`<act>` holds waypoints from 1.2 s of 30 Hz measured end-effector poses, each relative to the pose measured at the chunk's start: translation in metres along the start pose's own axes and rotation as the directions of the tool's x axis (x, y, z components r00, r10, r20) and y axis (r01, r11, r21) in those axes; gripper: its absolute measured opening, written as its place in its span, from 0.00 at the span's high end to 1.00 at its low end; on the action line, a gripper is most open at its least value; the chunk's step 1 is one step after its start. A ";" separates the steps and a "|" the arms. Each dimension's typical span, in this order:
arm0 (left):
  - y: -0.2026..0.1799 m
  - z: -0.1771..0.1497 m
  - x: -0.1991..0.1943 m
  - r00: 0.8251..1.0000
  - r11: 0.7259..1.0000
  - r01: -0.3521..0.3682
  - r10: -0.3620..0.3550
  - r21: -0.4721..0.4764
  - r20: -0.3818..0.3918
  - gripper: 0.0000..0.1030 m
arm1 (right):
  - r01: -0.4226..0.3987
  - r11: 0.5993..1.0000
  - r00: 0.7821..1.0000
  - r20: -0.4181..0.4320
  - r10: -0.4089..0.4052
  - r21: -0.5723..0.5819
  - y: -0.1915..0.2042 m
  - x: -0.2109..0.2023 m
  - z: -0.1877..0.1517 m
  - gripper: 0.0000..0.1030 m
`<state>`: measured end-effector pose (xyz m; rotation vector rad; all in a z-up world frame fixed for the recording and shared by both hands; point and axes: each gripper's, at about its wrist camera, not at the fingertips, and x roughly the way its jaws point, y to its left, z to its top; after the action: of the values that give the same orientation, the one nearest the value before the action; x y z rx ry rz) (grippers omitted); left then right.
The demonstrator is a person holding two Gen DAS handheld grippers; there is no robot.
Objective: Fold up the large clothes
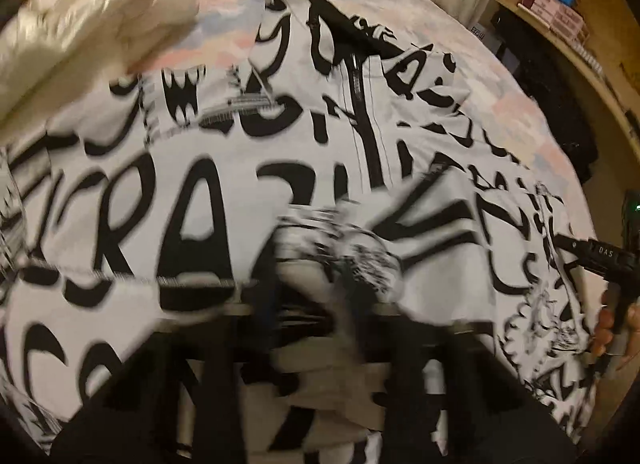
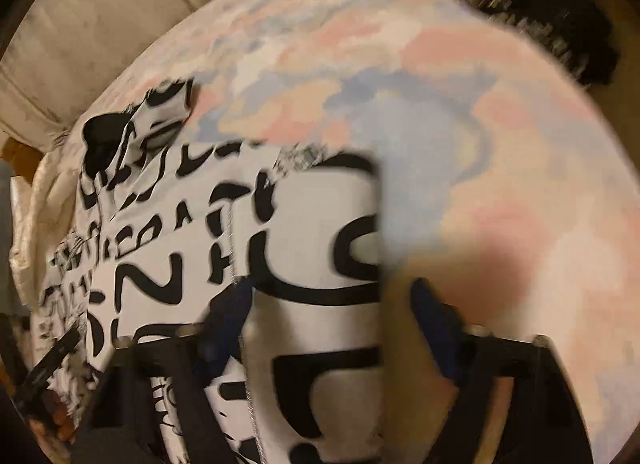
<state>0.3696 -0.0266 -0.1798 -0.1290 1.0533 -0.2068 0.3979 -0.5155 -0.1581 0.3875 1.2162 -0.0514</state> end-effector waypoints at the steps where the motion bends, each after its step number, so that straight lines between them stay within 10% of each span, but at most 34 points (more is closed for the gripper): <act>1: -0.001 0.003 -0.002 1.000 1.000 0.002 -0.002 0.001 0.019 0.92 | 0.029 0.999 0.999 0.031 -0.029 -0.016 0.000 -0.002 0.001 0.77; 3: -0.002 0.008 -0.010 0.997 1.000 0.003 -0.002 -0.002 0.078 0.94 | 0.065 0.997 0.992 0.115 -0.060 -0.041 0.002 -0.016 0.002 0.98; 6: -0.005 0.008 -0.004 0.994 0.998 -0.057 0.055 0.013 0.096 0.93 | 0.098 0.995 0.974 0.207 -0.095 -0.002 -0.006 -0.027 0.006 0.98; 11: -0.001 -0.005 0.018 0.992 0.992 -0.122 0.120 0.029 0.044 0.87 | 0.211 0.977 0.971 0.120 -0.205 -0.042 -0.001 0.001 0.007 0.97; 18: -0.007 -0.005 -0.024 0.988 0.987 -0.139 0.133 0.079 0.076 0.75 | 0.275 0.954 0.932 0.277 -0.235 -0.115 0.053 -0.065 -0.007 0.36; 28: -0.061 -0.023 -0.056 0.994 0.995 -0.027 0.017 0.100 0.104 0.69 | 0.015 0.952 0.990 0.138 0.028 -0.304 0.175 -0.052 -0.105 0.46; 36: -0.071 -0.049 -0.010 0.997 0.989 -0.072 0.072 0.129 0.006 0.69 | 0.197 0.944 0.979 0.097 -0.177 -0.267 0.142 -0.013 -0.145 0.59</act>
<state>0.3147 -0.0937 -0.1809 0.0261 1.0389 -0.2086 0.2973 -0.3390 -0.1511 0.0256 1.1666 -0.0579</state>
